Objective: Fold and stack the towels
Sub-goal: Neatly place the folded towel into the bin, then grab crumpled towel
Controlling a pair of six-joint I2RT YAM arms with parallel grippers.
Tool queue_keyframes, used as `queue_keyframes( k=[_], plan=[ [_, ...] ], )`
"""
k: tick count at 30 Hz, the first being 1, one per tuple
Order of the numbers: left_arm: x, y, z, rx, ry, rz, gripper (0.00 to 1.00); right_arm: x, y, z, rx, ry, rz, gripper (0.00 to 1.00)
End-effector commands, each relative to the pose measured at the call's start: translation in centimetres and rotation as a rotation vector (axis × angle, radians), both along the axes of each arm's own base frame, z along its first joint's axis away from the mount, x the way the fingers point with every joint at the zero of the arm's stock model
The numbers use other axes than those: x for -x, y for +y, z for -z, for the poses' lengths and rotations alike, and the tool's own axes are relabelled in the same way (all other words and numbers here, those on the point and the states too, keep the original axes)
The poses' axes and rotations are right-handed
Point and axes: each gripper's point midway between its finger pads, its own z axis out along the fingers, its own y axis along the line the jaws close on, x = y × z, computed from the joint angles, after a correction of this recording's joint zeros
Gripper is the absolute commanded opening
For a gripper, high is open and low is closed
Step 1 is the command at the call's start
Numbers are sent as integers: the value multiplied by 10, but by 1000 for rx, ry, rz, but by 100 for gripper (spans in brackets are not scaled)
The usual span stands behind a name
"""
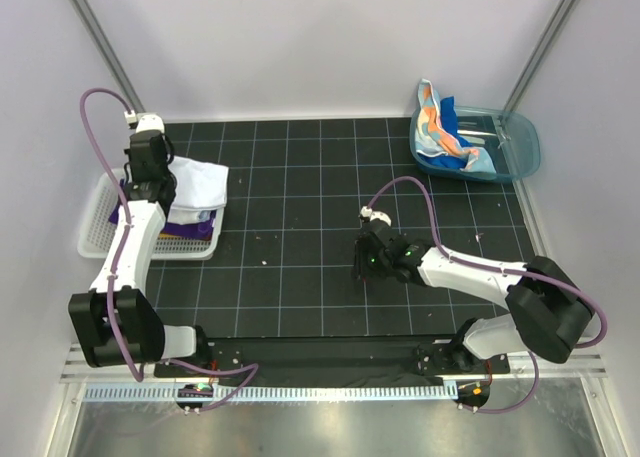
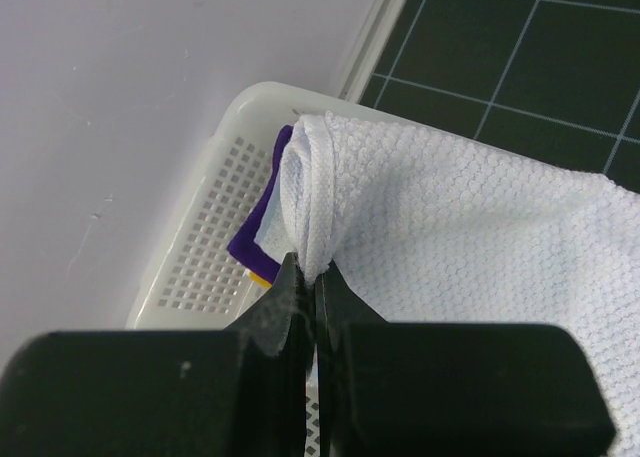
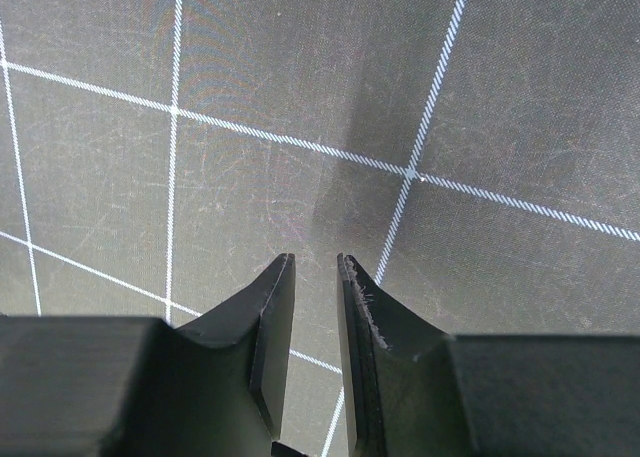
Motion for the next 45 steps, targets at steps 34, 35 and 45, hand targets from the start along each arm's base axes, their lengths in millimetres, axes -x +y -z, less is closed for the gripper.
queue_keyframes(
  k=[34,35,45],
  plan=[
    [-9,-21,-9,372,-247,-96,55,-13,7,-19,-21,-66,-19,31],
    [-8,-29,-6,404,-229,-73,55,-14,7,-20,-19,-69,-18,31],
    [13,-150,-6,555,-101,265,52,-45,0,-55,-4,-145,45,34]
  ],
)
